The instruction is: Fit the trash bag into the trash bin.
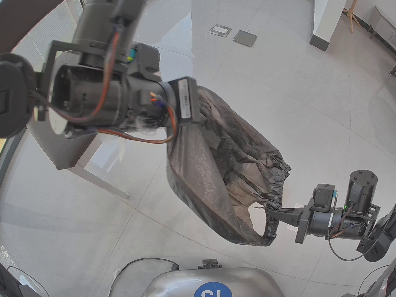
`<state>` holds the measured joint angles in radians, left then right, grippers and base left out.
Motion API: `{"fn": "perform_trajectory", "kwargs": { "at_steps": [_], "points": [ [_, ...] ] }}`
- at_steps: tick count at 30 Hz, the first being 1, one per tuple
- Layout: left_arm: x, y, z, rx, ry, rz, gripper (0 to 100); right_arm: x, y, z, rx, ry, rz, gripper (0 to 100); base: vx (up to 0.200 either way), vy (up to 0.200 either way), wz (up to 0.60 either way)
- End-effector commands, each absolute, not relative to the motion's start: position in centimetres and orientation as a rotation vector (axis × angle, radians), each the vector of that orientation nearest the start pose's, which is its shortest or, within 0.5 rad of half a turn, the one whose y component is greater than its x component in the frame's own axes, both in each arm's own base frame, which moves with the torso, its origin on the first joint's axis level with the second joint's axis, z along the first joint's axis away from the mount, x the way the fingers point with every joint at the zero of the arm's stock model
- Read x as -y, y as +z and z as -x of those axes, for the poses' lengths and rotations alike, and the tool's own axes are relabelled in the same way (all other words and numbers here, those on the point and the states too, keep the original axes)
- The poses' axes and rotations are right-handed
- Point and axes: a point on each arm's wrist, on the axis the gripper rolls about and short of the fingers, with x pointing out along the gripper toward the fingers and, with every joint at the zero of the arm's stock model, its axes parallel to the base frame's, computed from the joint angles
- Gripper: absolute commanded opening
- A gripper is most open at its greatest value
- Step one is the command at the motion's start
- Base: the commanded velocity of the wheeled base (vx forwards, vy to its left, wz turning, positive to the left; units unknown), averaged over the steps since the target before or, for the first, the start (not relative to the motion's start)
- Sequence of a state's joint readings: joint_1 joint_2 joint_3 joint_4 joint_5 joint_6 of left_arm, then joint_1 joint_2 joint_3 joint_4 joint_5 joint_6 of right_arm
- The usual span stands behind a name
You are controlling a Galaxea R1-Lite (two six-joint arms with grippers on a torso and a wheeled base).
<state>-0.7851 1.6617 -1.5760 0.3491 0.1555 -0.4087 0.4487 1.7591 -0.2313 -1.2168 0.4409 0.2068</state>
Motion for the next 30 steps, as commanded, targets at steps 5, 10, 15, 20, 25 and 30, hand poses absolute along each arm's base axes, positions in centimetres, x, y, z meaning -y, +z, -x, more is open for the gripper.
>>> {"fn": "perform_trajectory", "kwargs": {
  "at_steps": [5,10,15,20,25,30],
  "points": [
    [25.8,27.0,-26.2,-0.658,-0.488,0.247,0,-7.1,8.0,-19.4,-0.405,0.751,-0.230,0,0.000,0.000,0.00],
    [25.3,26.2,-27.3,-0.689,-0.452,0.258,0,-7.2,8.8,-19.2,-0.340,0.769,-0.225,0,0.000,0.000,0.00],
    [25.2,25.0,-28.8,-0.724,-0.420,0.291,0,-7.5,9.4,-18.8,-0.307,0.791,-0.221,0,0.000,0.000,0.00],
    [24.5,24.7,-29.9,-0.718,-0.389,0.302,0,-7.9,9.6,-18.7,-0.299,0.811,-0.224,0,0.000,0.000,0.00],
    [23.6,25.0,-30.9,-0.697,-0.361,0.320,0,-8.0,10.0,-19.0,-0.270,0.818,-0.226,0,0.000,0.000,0.00],
    [22.0,25.0,-32.8,-0.671,-0.303,0.334,0,-8.5,10.4,-20.2,-0.241,0.820,-0.232,0,0.000,0.000,0.00]
  ]
}}
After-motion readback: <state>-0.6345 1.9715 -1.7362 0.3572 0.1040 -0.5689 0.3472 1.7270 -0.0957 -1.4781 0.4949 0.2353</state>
